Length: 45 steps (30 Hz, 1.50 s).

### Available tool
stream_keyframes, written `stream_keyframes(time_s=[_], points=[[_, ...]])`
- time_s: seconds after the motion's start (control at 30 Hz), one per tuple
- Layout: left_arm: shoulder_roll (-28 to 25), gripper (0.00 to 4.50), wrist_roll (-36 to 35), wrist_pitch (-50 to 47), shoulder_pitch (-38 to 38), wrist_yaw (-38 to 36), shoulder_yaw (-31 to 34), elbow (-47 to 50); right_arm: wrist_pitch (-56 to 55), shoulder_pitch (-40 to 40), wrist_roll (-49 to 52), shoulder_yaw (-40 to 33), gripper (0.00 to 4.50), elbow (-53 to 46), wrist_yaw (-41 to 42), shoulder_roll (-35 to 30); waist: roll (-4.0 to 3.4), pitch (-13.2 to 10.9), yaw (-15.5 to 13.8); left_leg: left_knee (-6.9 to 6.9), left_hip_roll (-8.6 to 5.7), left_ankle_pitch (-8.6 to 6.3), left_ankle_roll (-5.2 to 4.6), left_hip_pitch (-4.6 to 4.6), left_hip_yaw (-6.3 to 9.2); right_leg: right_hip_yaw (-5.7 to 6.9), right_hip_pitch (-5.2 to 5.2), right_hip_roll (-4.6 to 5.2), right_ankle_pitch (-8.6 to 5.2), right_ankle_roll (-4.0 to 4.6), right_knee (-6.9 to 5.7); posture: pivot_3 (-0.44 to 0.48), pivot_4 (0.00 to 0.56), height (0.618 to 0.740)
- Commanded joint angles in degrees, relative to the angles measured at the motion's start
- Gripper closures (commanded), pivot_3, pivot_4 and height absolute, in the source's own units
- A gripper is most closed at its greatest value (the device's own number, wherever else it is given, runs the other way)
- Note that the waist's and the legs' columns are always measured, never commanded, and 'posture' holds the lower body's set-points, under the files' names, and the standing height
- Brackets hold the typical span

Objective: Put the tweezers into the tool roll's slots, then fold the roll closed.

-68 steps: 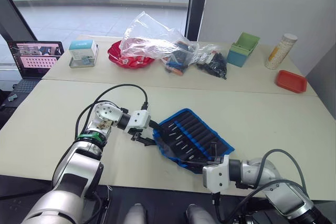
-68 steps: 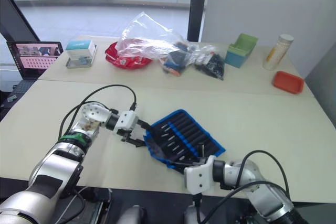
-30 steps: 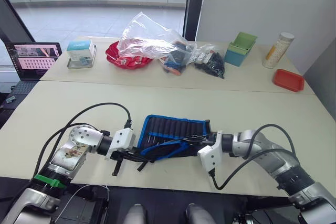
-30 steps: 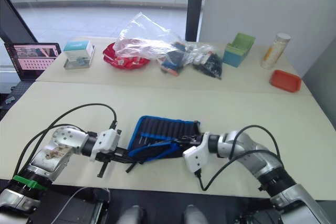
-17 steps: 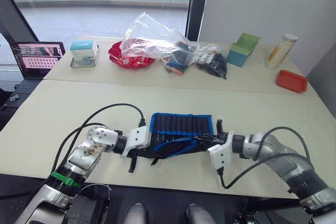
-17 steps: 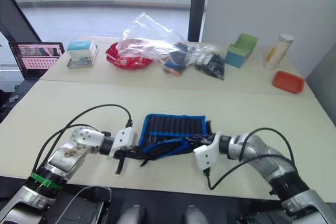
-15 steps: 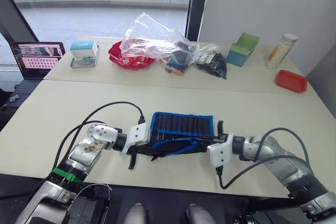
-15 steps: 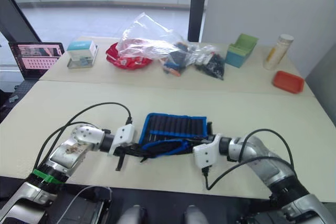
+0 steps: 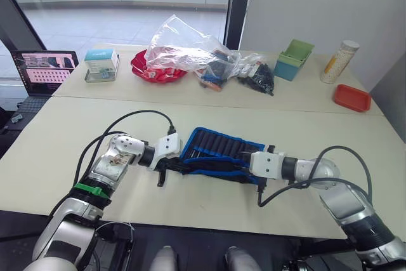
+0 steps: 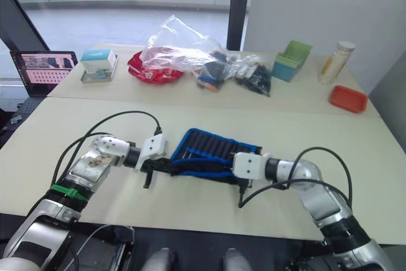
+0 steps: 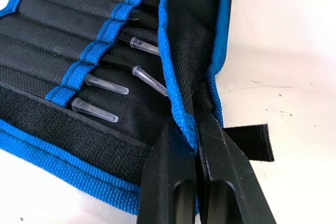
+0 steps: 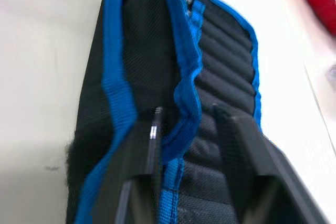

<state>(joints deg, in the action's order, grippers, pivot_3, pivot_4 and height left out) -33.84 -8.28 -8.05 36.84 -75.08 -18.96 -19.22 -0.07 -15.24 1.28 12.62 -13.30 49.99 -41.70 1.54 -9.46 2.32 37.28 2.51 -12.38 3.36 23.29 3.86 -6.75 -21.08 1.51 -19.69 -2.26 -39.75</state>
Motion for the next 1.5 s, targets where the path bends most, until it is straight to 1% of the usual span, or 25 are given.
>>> stream_keyframes(time_s=[0.03, 0.1, 0.17, 0.33, 0.4, 0.47, 0.67, 0.83, 1.07, 1.13, 1.17, 1.2, 1.23, 1.27, 1.3, 1.4, 1.5], points=[[0.79, 4.50, 1.57, 1.02, 1.07, -0.44, -0.44, -0.01, 9.23, 2.39, 9.30, -4.04, 1.21, -13.25, 1.60, -0.70, 0.00, 0.00, -0.12, 0.00, -0.01, 0.00, 0.00, 0.02, 0.00, 0.00, 0.00, 0.02, 0.00, 0.00, 0.00, 0.000, 0.150, 0.723], [1.21, 4.50, 1.96, 1.07, 1.06, -1.07, -0.79, 0.44, 14.11, 3.42, 11.46, -3.80, 1.21, -18.71, 0.95, -0.30, 0.00, 0.00, -0.12, 0.02, -0.01, 0.00, 0.00, 0.01, 0.02, 0.01, 0.02, 0.01, 0.00, 0.00, 0.01, 0.000, 0.150, 0.723], [1.48, 4.50, 2.15, 0.68, 0.85, -1.64, -0.94, 1.21, 17.10, 3.78, 11.14, -2.30, 1.21, -22.09, -0.71, 0.80, 0.00, 0.00, -0.11, 0.02, -0.02, 0.00, 0.00, 0.00, 0.04, 0.02, 0.02, 0.01, 0.00, 0.00, 0.00, 0.000, 0.150, 0.723], [1.47, 4.50, 2.78, 0.21, 0.19, -2.60, -1.78, 3.95, 17.92, 5.10, 2.71, 3.95, 1.21, -24.29, -7.18, 4.96, 0.00, 0.00, -0.22, 0.03, -0.03, 0.00, 0.00, 0.03, 0.09, 0.08, 0.02, 0.01, -0.01, -0.01, 0.03, 0.000, 0.150, 0.723], [1.60, 4.50, 2.31, -1.28, 0.13, -2.80, -1.76, 5.88, 16.97, 6.56, -2.55, 5.62, 1.74, -21.82, -10.67, 5.90, 0.00, 0.00, -0.28, 0.02, -0.04, 0.00, 0.00, 0.08, 0.08, 0.08, -0.01, 0.02, -0.01, -0.01, 0.04, 0.000, 0.150, 0.723], [1.71, 4.50, 1.95, -2.33, 0.24, -3.06, -1.88, 7.81, 16.87, 8.84, -4.83, 5.29, 2.36, -18.87, -13.93, 7.09, 0.01, 0.00, -0.30, 0.04, -0.04, 0.00, 0.00, 0.09, 0.09, 0.08, -0.01, 0.02, -0.01, -0.02, 0.06, 0.000, 0.150, 0.723], [2.33, 4.50, 2.86, -3.06, 0.59, -2.63, -2.79, 8.49, 16.58, 11.89, -6.07, 3.30, 4.44, -16.97, -17.32, 9.44, 0.01, 0.00, 0.09, 0.02, -0.02, 0.00, 0.00, 0.08, 0.12, 0.10, -0.02, -0.01, -0.01, -0.01, 0.05, 0.000, 0.150, 0.723], [3.83, 4.50, 5.03, -2.11, 1.17, -0.77, -3.68, 6.51, 16.98, 14.49, -7.66, 1.70, 4.48, -14.24, -20.33, 10.67, 0.01, 0.00, 0.06, 0.02, -0.03, 0.00, 0.00, 0.08, 0.14, 0.12, -0.01, -0.01, -0.01, -0.01, 0.05, 0.000, 0.150, 0.723], [4.85, 4.50, 5.66, -1.78, 1.81, 0.03, -3.13, 4.21, 19.21, 17.11, -6.45, 0.43, 4.48, -11.43, -23.36, 15.50, 0.01, 0.00, 0.00, 0.02, -0.04, 0.00, 0.00, 0.07, 0.14, 0.11, 0.01, 0.00, -0.01, -0.01, 0.05, 0.000, 0.150, 0.723], [5.21, 3.92, 5.89, -1.25, 2.07, 1.05, -2.66, 3.34, 19.43, 17.19, -6.26, 0.36, 4.50, -10.59, -24.26, 16.88, 0.00, 0.00, 0.01, 0.02, -0.04, 0.00, 0.00, 0.07, 0.14, 0.11, 0.01, -0.01, -0.01, -0.01, 0.05, 0.000, 0.150, 0.723], [5.33, 3.75, 5.78, -0.55, 2.07, 1.35, -2.33, 2.87, 19.44, 17.02, -6.65, 0.63, 4.50, -10.17, -24.61, 17.27, 0.01, 0.00, 0.01, 0.02, -0.04, 0.00, 0.00, 0.07, 0.14, 0.10, 0.02, 0.00, -0.01, -0.01, 0.05, 0.000, 0.150, 0.723], [5.57, 3.43, 5.34, -0.26, 2.11, 2.18, -1.45, 2.29, 19.67, 16.88, -7.07, 0.87, 4.50, -9.96, -24.91, 17.68, 0.00, 0.00, 0.04, 0.02, -0.04, 0.00, 0.00, 0.06, 0.14, 0.11, 0.02, -0.01, -0.01, -0.01, 0.05, 0.000, 0.150, 0.723], [5.73, 2.91, 5.00, -0.09, 2.15, 2.69, -0.83, 1.89, 19.84, 16.80, -7.36, 1.04, 4.50, -9.85, -25.11, 17.93, 0.00, 0.00, 0.05, 0.02, -0.04, 0.00, 0.00, 0.05, 0.14, 0.10, 0.02, -0.01, -0.01, -0.01, 0.05, 0.000, 0.150, 0.723], [5.68, 2.81, 4.76, 0.02, 2.23, 3.06, -0.24, 1.55, 20.04, 16.83, -7.50, 1.09, 4.50, -9.90, -25.28, 18.14, 0.00, 0.00, 0.05, 0.02, -0.04, 0.00, 0.00, 0.05, 0.14, 0.10, 0.02, -0.01, -0.01, -0.01, 0.05, 0.000, 0.150, 0.723], [5.24, 2.32, 4.54, 0.74, 2.17, 2.78, 0.27, 1.41, 20.10, 16.97, -7.56, 1.11, 4.50, -10.01, -25.35, 18.23, 0.00, 0.00, 0.05, 0.02, -0.03, 0.00, 0.01, 0.05, 0.14, 0.11, 0.02, -0.02, -0.01, -0.01, 0.04, 0.000, 0.150, 0.723], [4.20, 1.38, 0.78, -1.51, 1.37, 1.68, 3.52, 3.67, 20.02, 17.77, -7.54, 0.44, 4.50, -10.32, -25.80, 18.17, 0.00, 0.00, 0.09, 0.02, -0.03, 0.00, 0.01, 0.06, 0.15, 0.12, 0.02, -0.02, -0.01, -0.01, 0.04, 0.000, 0.150, 0.723], [3.09, 1.38, -0.70, -1.62, 0.62, 2.41, 5.93, 4.65, 19.86, 17.69, -7.37, -0.31, 4.50, -10.07, -26.19, 18.20, 0.00, 0.00, 0.13, 0.02, -0.02, 0.00, 0.01, 0.06, 0.16, 0.12, 0.01, -0.02, -0.01, -0.01, 0.02, 0.000, 0.150, 0.723]])
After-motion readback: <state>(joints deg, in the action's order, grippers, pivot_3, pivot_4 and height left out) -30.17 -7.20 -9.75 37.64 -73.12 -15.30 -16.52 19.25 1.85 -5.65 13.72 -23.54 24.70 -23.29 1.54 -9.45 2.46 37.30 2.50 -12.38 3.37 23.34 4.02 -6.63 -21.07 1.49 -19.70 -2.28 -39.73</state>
